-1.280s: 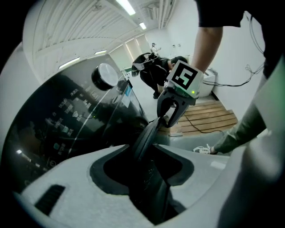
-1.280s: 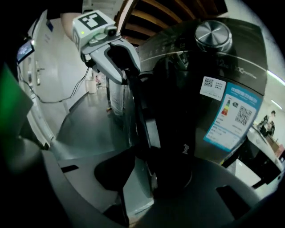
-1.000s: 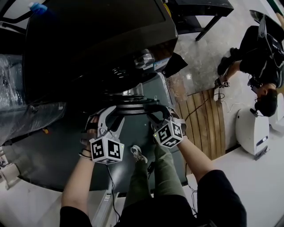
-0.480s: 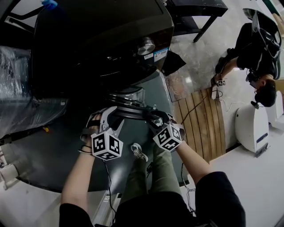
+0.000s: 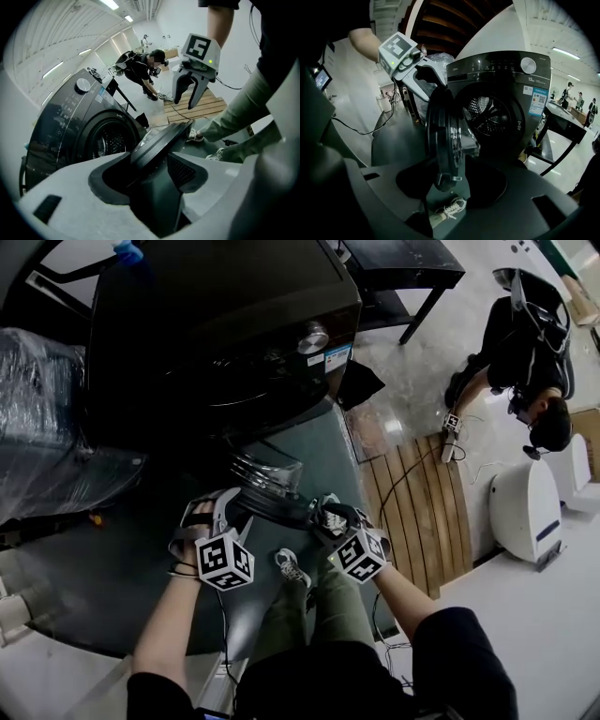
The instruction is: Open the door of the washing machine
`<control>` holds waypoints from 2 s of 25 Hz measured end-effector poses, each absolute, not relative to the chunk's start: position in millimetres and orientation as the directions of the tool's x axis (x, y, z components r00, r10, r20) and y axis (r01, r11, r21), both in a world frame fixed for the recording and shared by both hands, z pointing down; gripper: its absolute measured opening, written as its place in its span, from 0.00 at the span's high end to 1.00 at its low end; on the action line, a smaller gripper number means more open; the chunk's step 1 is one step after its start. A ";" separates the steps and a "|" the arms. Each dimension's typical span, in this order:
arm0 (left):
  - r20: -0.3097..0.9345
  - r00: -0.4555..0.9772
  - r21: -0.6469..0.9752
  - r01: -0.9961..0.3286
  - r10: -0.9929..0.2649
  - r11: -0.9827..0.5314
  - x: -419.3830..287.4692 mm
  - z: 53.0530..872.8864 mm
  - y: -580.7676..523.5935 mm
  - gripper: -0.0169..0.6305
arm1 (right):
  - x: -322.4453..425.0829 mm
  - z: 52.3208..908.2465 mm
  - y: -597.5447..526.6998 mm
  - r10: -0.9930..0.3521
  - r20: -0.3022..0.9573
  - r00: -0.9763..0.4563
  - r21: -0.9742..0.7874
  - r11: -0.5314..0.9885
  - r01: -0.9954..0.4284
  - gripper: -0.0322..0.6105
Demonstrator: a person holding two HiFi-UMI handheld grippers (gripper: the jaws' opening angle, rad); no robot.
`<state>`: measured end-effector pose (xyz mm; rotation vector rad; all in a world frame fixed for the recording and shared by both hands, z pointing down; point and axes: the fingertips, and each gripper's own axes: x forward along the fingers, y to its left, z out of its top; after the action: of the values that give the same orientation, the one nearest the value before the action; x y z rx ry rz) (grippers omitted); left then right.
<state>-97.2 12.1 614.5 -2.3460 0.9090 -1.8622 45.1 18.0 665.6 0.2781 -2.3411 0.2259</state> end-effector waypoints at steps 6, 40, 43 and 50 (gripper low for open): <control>0.907 0.071 -0.366 -0.357 -0.415 -0.860 -116.2 616.2 55.5 0.58 | 41.4 649.4 33.6 -0.169 0.708 -0.685 -0.064 0.951 -0.301 0.66; 0.846 -0.252 -0.353 -0.925 -0.471 -0.140 -341.1 605.4 221.1 0.94 | -64.6 584.7 103.1 -0.103 0.723 -0.683 -0.001 0.989 -0.150 0.68; 0.840 -0.284 -0.352 -0.934 -0.463 -0.065 -368.1 604.9 226.4 0.94 | -71.4 583.7 105.5 -0.106 0.724 -0.682 -0.002 0.988 -0.156 0.68; 0.828 -0.339 -0.337 -0.938 -0.447 0.087 -415.3 608.7 231.9 0.95 | -87.7 587.3 114.8 -0.088 0.731 -0.677 -0.030 0.987 -0.160 0.70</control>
<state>-415.3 231.9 608.7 -1.9436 2.6298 -1.7217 -87.7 114.8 587.3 0.1720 -2.3174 0.1157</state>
